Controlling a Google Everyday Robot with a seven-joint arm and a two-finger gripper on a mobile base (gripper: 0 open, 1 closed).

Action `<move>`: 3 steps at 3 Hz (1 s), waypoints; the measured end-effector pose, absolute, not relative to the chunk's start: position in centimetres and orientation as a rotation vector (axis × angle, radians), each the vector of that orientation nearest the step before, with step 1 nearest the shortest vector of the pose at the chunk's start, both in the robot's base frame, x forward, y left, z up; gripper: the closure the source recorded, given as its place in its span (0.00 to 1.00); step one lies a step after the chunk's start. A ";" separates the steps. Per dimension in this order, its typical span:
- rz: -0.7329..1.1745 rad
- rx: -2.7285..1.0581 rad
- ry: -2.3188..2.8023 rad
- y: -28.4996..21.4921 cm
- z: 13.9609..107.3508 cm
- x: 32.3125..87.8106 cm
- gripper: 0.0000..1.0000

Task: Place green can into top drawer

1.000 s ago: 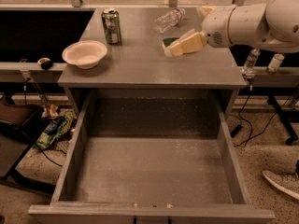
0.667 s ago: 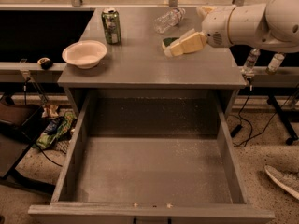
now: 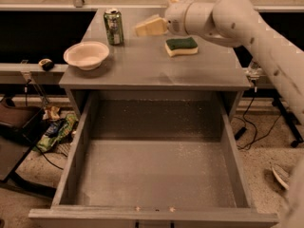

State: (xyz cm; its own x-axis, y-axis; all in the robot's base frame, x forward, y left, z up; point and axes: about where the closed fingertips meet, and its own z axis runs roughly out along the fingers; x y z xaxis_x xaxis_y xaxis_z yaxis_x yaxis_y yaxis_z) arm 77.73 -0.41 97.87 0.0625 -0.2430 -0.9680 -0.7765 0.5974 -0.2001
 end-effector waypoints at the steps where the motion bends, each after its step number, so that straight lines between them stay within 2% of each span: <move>1: 0.476 -0.928 1.527 4.4 97.3 81.3 0.00; 3: 0.581 -0.904 1.533 14.6 93.0 87.7 0.00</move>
Offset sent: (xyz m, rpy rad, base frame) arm 0.0947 0.1635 -0.0534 -0.0851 0.0881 0.0525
